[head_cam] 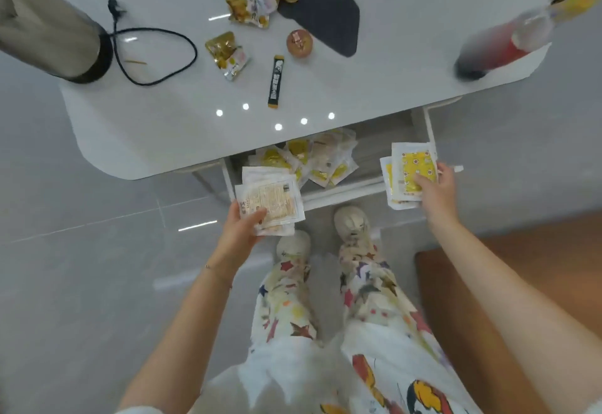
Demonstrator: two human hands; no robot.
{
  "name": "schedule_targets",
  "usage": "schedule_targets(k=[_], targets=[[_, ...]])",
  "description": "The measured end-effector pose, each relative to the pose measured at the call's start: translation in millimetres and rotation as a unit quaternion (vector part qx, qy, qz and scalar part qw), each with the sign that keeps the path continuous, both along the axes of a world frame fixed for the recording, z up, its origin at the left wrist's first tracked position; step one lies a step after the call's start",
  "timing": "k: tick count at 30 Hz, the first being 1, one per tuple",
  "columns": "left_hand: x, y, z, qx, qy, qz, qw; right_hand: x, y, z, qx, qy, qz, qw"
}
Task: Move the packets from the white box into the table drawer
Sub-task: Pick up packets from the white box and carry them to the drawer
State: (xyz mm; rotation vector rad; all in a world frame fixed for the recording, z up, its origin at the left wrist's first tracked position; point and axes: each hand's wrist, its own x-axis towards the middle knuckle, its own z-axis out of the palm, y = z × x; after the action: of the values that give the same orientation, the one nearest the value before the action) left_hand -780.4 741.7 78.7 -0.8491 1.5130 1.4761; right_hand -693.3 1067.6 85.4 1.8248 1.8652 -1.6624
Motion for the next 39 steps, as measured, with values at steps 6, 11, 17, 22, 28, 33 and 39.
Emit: schedule_targets(k=[6,11,17,22,28,33,39], targets=[[-23,58,-178,-0.016,-0.010,0.019,1.000,-62,38,-174,0.022,-0.018,0.000,1.000],[-41,91,-256,-0.020,-0.004,0.048,0.999,-86,49,-263,-0.022,-0.024,-0.032,0.999],[-41,104,-276,-0.086,0.009,0.007,0.996,-84,47,-278,-0.050,-0.035,-0.015,0.998],[-31,108,-227,-0.116,0.076,-0.036,0.990,-84,31,-225,0.061,-0.045,0.147,0.986],[-19,111,-105,-0.155,0.214,-0.188,0.946,-91,-2,-101,0.133,-0.017,0.386,0.913],[-19,104,9,-0.215,0.310,-0.239,0.894,-97,-10,15,0.218,-0.046,0.538,0.813],[2,78,113,-0.317,0.354,-0.297,0.828,-98,-18,128,0.300,-0.024,0.630,0.716]])
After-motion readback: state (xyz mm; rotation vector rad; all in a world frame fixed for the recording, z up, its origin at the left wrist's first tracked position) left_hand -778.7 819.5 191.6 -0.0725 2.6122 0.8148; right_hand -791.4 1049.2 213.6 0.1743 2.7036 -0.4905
